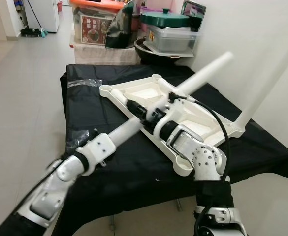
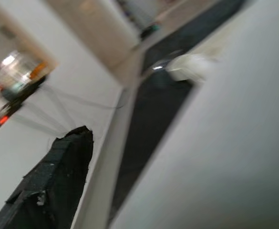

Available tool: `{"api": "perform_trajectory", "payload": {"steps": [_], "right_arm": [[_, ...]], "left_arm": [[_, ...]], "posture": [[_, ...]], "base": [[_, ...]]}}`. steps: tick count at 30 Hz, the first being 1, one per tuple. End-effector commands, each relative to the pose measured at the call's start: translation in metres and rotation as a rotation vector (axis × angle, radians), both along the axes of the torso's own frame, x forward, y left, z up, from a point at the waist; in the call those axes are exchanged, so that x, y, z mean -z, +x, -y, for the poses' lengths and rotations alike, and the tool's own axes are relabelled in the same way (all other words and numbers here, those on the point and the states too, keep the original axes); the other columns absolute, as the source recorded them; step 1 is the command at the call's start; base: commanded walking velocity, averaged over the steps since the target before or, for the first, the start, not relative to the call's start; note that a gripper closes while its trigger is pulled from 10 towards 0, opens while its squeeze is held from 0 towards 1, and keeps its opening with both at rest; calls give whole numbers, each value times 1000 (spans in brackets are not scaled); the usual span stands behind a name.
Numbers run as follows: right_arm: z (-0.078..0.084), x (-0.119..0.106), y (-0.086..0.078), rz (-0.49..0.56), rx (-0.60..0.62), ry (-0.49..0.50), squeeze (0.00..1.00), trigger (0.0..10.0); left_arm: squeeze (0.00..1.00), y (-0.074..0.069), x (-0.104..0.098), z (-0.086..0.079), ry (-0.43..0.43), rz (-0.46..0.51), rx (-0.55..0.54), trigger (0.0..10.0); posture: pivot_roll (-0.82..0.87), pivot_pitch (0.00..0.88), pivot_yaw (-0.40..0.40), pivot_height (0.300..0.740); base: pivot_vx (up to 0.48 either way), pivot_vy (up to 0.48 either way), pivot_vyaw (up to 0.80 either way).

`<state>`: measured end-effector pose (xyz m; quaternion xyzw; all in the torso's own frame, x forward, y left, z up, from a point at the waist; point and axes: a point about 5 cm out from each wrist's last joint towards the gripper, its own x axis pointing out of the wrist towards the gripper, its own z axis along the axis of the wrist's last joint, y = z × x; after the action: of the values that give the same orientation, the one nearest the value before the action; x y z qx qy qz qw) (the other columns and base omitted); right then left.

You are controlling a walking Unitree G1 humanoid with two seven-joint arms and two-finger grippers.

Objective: Building children table

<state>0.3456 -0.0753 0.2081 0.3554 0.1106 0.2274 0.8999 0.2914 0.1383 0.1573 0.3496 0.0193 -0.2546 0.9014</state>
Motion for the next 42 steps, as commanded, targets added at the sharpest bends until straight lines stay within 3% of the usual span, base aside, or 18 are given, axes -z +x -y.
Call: {"api": "perform_trajectory", "payload": {"steps": [1,9,13,17,18,20,21,22,23,26,27,28,33,34,35,37,39,42], "right_arm": [[-40,-3,-4,-62,-29,145,0,0],[-41,-8,-4,-91,-41,273,0,0],[-46,-26,-12,-54,-124,369,0,0],[-48,-32,-16,-31,-155,384,0,0],[-48,-33,-17,-22,-165,382,0,0],[-48,-33,-17,-22,-165,382,0,0],[-48,-33,-18,-15,-170,375,0,0],[-47,-34,-18,-3,-169,355,0,0],[-47,-34,-18,-3,-169,355,0,0],[-38,-37,-14,62,-156,287,0,0],[-38,-37,-14,62,-156,287,0,0],[-20,-44,-5,130,-126,218,0,0],[-5,-50,3,164,-99,170,0,0],[4,-53,7,185,-76,138,0,0],[26,-62,17,246,-22,56,0,0],[26,-62,17,246,-22,56,0,0],[55,-78,27,350,56,-96,0,0],[79,-91,31,442,107,-240,0,0]], "left_arm": [[0,-1,-3,12,5,30,35,0],[0,-1,2,15,8,27,37,0],[0,2,8,11,36,28,17,0],[0,2,9,10,41,27,11,0],[0,2,9,10,44,24,8,3569],[0,2,9,10,44,24,8,3569],[0,3,10,8,40,16,2,10000],[973,2,8,7,16,12,2,10000],[973,2,8,7,16,12,2,10000],[1000,-2,-5,3,-140,-5,24,10000],[1000,-2,-5,3,-140,-5,24,10000],[1000,-9,-18,-2,-219,12,43,10000],[1000,-15,-25,-6,-255,31,57,10000],[1000,-19,-30,-9,-289,44,69,10000],[1000,-29,-41,-14,-374,60,113,10000],[1000,-29,-41,-14,-374,60,113,10000],[1000,-45,-43,-19,-400,14,186,10000],[1000,-52,-39,-24,-380,-9,181,10000]], "posture": [[154,0,-163,740],[151,0,-162,740],[146,0,-158,740],[146,0,-158,740],[146,0,-159,740],[146,0,-159,740],[146,0,-159,740],[149,0,-160,740],[149,0,-160,740],[151,0,-161,740],[151,0,-161,740],[156,0,-165,740],[161,0,-169,740],[161,0,-170,740],[163,0,-173,740],[163,0,-173,740],[169,0,-180,740],[170,0,-181,740]], "base": [[0,0,0],[0,0,0],[0,0,0],[0,0,0],[0,0,0],[0,0,0],[0,0,0],[0,0,0],[0,0,0],[0,0,0],[0,0,0],[0,0,0],[0,0,0],[0,0,0],[0,0,0],[0,0,0],[0,0,0],[0,0,0]]}}
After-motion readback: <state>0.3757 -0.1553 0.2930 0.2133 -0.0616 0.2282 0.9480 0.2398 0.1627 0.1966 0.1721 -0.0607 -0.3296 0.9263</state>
